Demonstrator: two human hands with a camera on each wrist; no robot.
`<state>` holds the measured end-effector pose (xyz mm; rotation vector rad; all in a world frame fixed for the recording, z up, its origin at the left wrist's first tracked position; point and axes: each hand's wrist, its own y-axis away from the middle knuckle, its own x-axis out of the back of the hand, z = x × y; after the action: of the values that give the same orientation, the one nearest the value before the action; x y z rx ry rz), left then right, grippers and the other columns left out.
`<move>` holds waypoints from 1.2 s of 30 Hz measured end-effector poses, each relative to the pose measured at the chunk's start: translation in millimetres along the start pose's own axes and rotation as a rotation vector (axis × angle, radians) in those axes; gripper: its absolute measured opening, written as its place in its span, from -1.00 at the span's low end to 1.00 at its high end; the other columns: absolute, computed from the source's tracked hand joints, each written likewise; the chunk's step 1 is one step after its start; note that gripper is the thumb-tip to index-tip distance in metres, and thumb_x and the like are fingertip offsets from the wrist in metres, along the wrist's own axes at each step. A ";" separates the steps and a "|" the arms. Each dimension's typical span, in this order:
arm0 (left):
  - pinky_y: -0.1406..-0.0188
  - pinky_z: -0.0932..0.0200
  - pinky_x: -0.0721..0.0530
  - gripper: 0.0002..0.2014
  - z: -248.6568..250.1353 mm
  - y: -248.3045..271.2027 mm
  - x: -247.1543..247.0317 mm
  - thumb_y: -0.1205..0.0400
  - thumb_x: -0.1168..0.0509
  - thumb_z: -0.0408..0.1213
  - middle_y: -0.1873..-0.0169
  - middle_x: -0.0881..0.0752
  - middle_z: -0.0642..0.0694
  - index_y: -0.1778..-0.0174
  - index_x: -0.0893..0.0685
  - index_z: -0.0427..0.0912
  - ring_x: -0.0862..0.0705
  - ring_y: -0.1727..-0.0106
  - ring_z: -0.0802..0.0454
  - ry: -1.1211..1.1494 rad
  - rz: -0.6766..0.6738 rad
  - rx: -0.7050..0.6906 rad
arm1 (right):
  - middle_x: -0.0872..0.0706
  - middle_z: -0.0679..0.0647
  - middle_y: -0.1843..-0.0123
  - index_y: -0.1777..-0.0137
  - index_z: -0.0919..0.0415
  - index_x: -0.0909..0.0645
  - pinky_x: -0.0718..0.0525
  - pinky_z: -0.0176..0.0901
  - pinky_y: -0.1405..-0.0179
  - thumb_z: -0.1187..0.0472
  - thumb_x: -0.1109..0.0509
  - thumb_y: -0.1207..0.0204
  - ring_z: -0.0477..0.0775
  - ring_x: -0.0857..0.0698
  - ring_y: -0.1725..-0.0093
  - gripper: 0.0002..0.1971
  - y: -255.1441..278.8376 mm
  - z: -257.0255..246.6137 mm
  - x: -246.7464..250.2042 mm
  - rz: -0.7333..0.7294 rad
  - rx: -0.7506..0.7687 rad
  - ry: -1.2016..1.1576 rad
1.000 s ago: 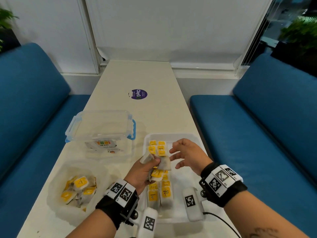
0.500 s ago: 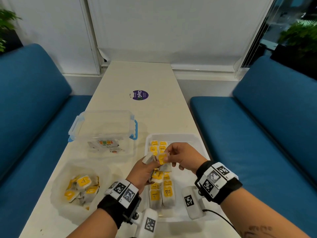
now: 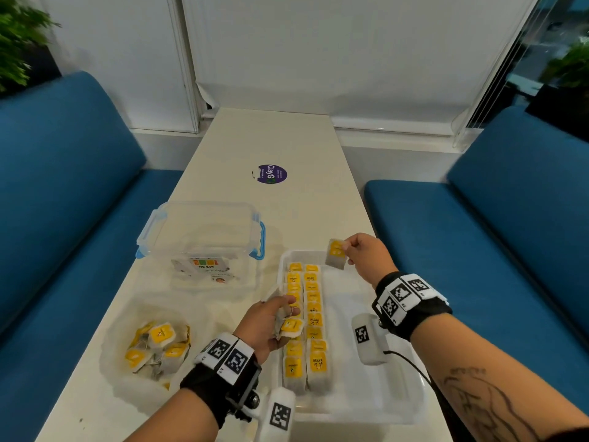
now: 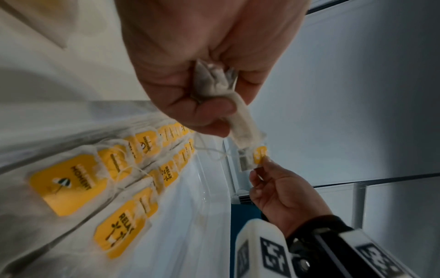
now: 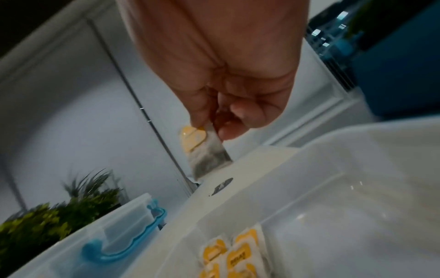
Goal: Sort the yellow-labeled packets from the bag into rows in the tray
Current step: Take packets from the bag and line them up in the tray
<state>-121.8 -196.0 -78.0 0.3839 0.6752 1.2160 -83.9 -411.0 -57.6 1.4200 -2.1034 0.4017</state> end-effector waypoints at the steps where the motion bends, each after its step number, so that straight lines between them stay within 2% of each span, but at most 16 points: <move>1: 0.40 0.28 -0.43 -0.83 0.4 -1.6 -0.9 -0.66 -0.16 -0.23 0.19 -0.71 -0.08 0.09 -0.67 -0.09 -0.61 0.31 0.03 0.002 -0.003 0.004 | -0.60 0.02 0.28 0.26 0.12 -0.52 -0.49 -0.20 0.26 0.27 -0.24 -0.61 0.07 -0.59 0.20 -0.80 -8.2 5.6 -3.3 -0.005 -0.039 0.010; 3: 0.41 0.27 -0.43 -0.82 1.6 -4.2 -3.3 -0.67 -0.14 -0.21 0.18 -0.71 -0.06 0.08 -0.66 -0.08 -0.61 0.30 0.04 0.007 -0.013 0.010 | -0.61 0.07 0.25 0.33 0.04 -0.47 -0.45 -0.26 0.38 0.33 -0.19 -0.60 0.11 -0.58 0.16 -0.72 -22.4 18.3 -10.6 -0.027 -0.111 0.039; 5: 0.38 0.25 -0.44 -0.80 2.0 -6.8 -5.9 -0.68 -0.11 -0.21 0.16 -0.71 -0.06 0.07 -0.65 -0.07 -0.62 0.28 0.05 0.020 -0.027 0.017 | -0.63 0.15 0.17 0.29 0.09 -0.50 -0.40 -0.29 0.43 0.37 -0.16 -0.58 0.13 -0.57 0.13 -0.75 -33.1 31.3 -18.3 -0.056 -0.160 0.074; 9: 0.32 0.23 -0.44 -0.79 0.7 -11.7 -9.8 -0.69 -0.07 -0.23 0.14 -0.71 -0.04 0.03 -0.64 -0.05 -0.61 0.26 0.06 0.028 -0.032 0.042 | -0.63 0.25 0.06 0.04 0.21 -0.56 -0.35 -0.33 0.44 0.39 -0.14 -0.60 0.16 -0.59 0.06 -0.83 -44.0 47.3 -31.9 -0.192 -0.238 0.184; 11: 0.32 0.23 -0.44 -0.78 0.0 -14.1 -10.8 -0.69 -0.07 -0.24 0.15 -0.71 -0.04 0.03 -0.64 -0.04 -0.60 0.27 0.07 0.023 -0.025 0.048 | -0.69 0.34 -0.12 -0.16 0.32 -0.61 -0.39 -0.32 0.39 0.40 -0.14 -0.62 0.26 -0.65 -0.15 -0.76 -47.8 50.7 -37.2 -0.275 -0.254 0.268; 13: 0.30 0.22 -0.43 -0.78 -0.6 -16.0 -11.2 -0.69 -0.06 -0.26 0.15 -0.70 -0.04 0.04 -0.64 -0.04 -0.60 0.26 0.06 0.019 -0.021 0.054 | -0.64 0.32 -0.31 -0.32 0.39 -0.56 -0.58 -0.18 0.11 0.40 -0.14 -0.64 0.29 -0.60 -0.32 -0.69 -49.5 51.9 -41.7 -0.295 -0.261 0.338; 15: 0.27 0.20 -0.44 -0.77 -2.0 -17.9 -11.4 -0.68 -0.06 -0.27 0.14 -0.71 -0.05 0.04 -0.64 -0.04 -0.60 0.23 0.05 0.017 -0.020 0.058 | -0.61 0.30 -0.37 -0.36 0.38 -0.54 -0.55 -0.09 -0.27 0.38 -0.16 -0.64 0.27 -0.58 -0.36 -0.67 -50.0 53.2 -45.4 -0.260 -0.268 0.359; 18: 0.27 0.19 -0.45 -0.76 -3.5 -20.2 -12.6 -0.68 -0.06 -0.30 0.11 -0.71 -0.06 0.03 -0.64 -0.05 -0.62 0.22 0.03 0.029 -0.020 0.063 | -0.63 0.28 -0.35 -0.34 0.37 -0.58 -0.50 -0.07 -0.36 0.33 -0.20 -0.63 0.25 -0.58 -0.36 -0.68 -49.9 55.1 -48.1 -0.219 -0.287 0.330; 22: 0.32 0.21 -0.52 -0.75 -4.5 -20.4 -14.8 -0.68 -0.03 -0.34 0.07 -0.72 -0.05 -0.02 -0.62 -0.04 -0.66 0.20 0.04 0.046 -0.039 0.068 | -0.74 0.27 -0.16 -0.11 0.31 -0.71 -0.64 -0.05 -0.21 0.33 -0.28 -0.57 0.26 -0.69 -0.18 -0.78 -48.5 57.6 -54.8 -0.129 -0.323 0.195; 24: 0.42 0.23 -0.61 -0.74 -4.7 -19.3 -15.1 -0.69 -0.02 -0.34 0.04 -0.72 -0.05 -0.06 -0.61 -0.05 -0.68 0.19 0.04 0.065 -0.057 0.074 | -0.77 0.26 -0.11 -0.03 0.29 -0.74 -0.65 -0.02 -0.20 0.36 -0.28 -0.56 0.27 -0.72 -0.12 -0.80 -48.1 58.7 -58.5 -0.070 -0.364 0.134; 26: 0.48 0.23 -0.67 -0.74 -4.4 -18.7 -14.6 -0.69 -0.01 -0.34 0.03 -0.72 -0.08 -0.06 -0.60 -0.07 -0.69 0.17 0.00 0.101 -0.063 0.077 | -0.76 0.26 -0.13 -0.04 0.31 -0.74 -0.64 -0.03 -0.22 0.35 -0.26 -0.57 0.27 -0.71 -0.14 -0.79 -45.0 56.2 -57.7 -0.042 -0.386 0.141; 29: 0.29 0.06 -0.69 -0.74 -2.7 -18.2 -12.7 -0.70 0.01 -0.37 0.03 -0.69 -0.14 -0.06 -0.59 -0.12 -0.69 0.13 -0.06 0.164 -0.066 0.069 | -0.70 0.24 -0.23 -0.18 0.34 -0.67 -0.57 -0.10 -0.24 0.30 -0.28 -0.59 0.24 -0.65 -0.25 -0.76 -39.1 50.2 -46.4 -0.001 -0.387 0.156; 31: 0.31 0.04 -0.70 -0.74 -0.8 -17.2 -11.8 -0.70 0.02 -0.39 0.04 -0.69 -0.16 -0.03 -0.58 -0.13 -0.69 0.14 -0.08 0.193 -0.067 0.054 | -0.69 0.22 -0.20 -0.14 0.30 -0.63 -0.56 -0.15 -0.11 0.32 -0.37 -0.53 0.20 -0.65 -0.18 -0.79 -31.6 43.5 -35.8 0.079 -0.332 -0.014; 32: 0.33 0.05 -0.70 -0.74 0.6 -16.2 -12.1 -0.70 0.03 -0.39 0.05 -0.69 -0.16 -0.02 -0.58 -0.13 -0.70 0.14 -0.07 0.204 -0.066 0.047 | -0.70 0.22 -0.14 -0.06 0.26 -0.62 -0.57 -0.20 0.01 0.32 -0.40 -0.50 0.17 -0.66 -0.07 -0.85 -25.5 37.5 -29.5 0.102 -0.289 -0.101; 34: 0.27 0.04 -0.66 -0.73 2.8 -15.0 -14.3 -0.70 0.03 -0.40 0.04 -0.69 -0.16 -0.02 -0.58 -0.14 -0.69 0.12 -0.07 0.233 -0.054 0.027 | -0.73 0.18 0.07 0.12 0.21 -0.57 -0.55 -0.31 0.36 0.31 -0.40 -0.50 0.05 -0.64 0.21 -0.95 -8.9 18.4 -16.1 -0.040 -0.214 -0.132; 36: 0.19 0.03 -0.59 -0.75 4.4 -14.4 -18.2 -0.70 0.00 -0.44 0.05 -0.68 -0.16 -0.05 -0.57 -0.15 -0.68 0.11 -0.07 0.268 -0.025 -0.019 | -0.70 0.07 0.30 0.21 0.21 -0.57 -0.45 -0.34 0.55 0.14 -0.40 -0.53 -0.05 -0.57 0.41 -0.83 13.3 -2.5 -6.8 -0.321 -0.198 -0.032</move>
<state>-112.0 -217.4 -78.6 0.1966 0.8949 1.2607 -93.5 -399.3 -58.8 1.6151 -1.8364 0.0429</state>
